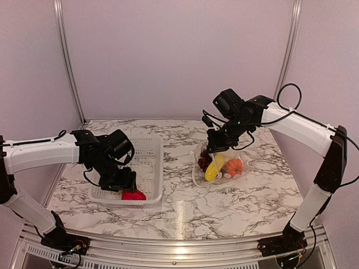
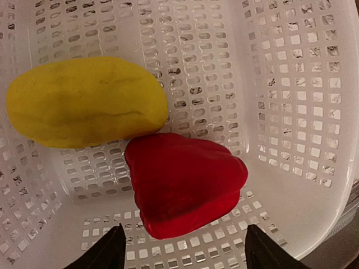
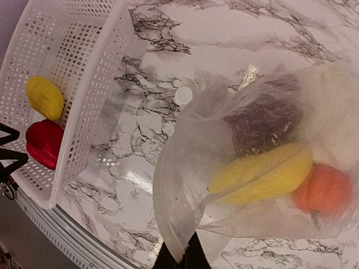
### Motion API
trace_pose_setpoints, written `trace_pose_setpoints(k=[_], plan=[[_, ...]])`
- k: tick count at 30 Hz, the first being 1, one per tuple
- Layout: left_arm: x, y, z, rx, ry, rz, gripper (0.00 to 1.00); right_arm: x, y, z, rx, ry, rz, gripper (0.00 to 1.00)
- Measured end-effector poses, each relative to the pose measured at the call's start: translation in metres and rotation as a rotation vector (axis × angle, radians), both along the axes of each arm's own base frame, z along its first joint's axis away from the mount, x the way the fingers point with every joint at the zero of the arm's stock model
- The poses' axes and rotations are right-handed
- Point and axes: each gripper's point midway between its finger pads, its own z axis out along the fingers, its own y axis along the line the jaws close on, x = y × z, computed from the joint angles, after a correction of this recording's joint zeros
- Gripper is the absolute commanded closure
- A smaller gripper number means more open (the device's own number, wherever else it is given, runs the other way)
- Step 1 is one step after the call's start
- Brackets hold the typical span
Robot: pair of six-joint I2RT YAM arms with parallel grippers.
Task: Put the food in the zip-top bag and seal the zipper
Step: Move the fake vegetable to the bin.
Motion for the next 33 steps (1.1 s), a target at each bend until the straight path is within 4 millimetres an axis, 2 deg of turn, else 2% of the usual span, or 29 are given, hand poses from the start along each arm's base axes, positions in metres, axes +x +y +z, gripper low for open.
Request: trace_pose_setpoints(k=[5,11,15,20,24,27,33], plan=[[-0.008,-0.004,-0.021,0.032,0.079,-0.047,0.32,-0.001,0.001,-0.001,0.002,0.003,0.007,1.0],[-0.004,0.002,-0.04,0.15,0.102,-0.175,0.31,-0.001,0.001,-0.001,0.002,0.004,0.007,1.0],[0.018,-0.001,-0.038,0.235,0.048,-0.265,0.3,-0.001,0.0,0.0,0.002,0.003,0.006,1.0],[0.067,-0.004,-0.032,0.379,-0.074,-0.324,0.27,-0.008,-0.005,0.002,0.004,0.004,0.003,1.0],[0.095,-0.017,-0.026,0.417,-0.137,-0.354,0.22,-0.012,-0.009,0.003,0.006,0.005,-0.002,1.0],[0.104,-0.026,-0.021,0.41,-0.162,-0.397,0.19,-0.014,-0.01,0.003,0.005,0.007,-0.004,1.0],[0.102,-0.041,-0.021,0.352,-0.19,-0.572,0.15,-0.017,-0.013,0.001,0.002,0.015,-0.008,1.0]])
